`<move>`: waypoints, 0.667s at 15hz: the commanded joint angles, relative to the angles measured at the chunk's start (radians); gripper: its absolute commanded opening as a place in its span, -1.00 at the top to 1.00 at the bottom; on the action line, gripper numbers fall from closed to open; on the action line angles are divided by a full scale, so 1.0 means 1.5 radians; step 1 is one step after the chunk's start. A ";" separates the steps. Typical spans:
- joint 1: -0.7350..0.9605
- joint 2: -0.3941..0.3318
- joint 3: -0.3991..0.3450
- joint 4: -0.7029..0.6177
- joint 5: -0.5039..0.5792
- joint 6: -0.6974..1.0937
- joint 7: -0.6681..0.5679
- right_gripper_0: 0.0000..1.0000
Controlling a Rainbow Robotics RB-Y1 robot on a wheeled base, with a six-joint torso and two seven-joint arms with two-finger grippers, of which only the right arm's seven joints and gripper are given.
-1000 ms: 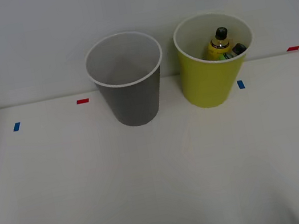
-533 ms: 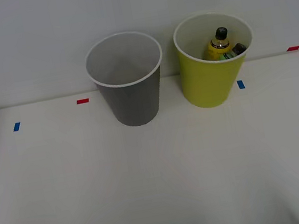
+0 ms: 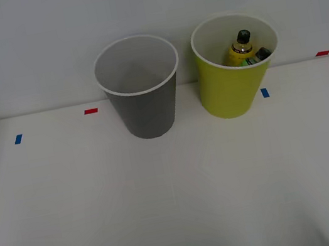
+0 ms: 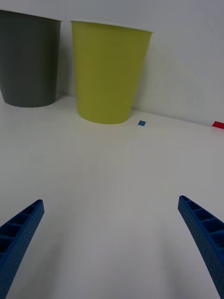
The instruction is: Put cans in the gray bin, plastic bottles in the light green bin
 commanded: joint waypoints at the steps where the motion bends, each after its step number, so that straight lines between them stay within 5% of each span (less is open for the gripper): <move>1: 0.000 0.000 0.000 0.000 0.000 0.000 0.000 -1.00; 10: 0.000 0.000 0.000 0.000 0.000 0.000 0.000 -1.00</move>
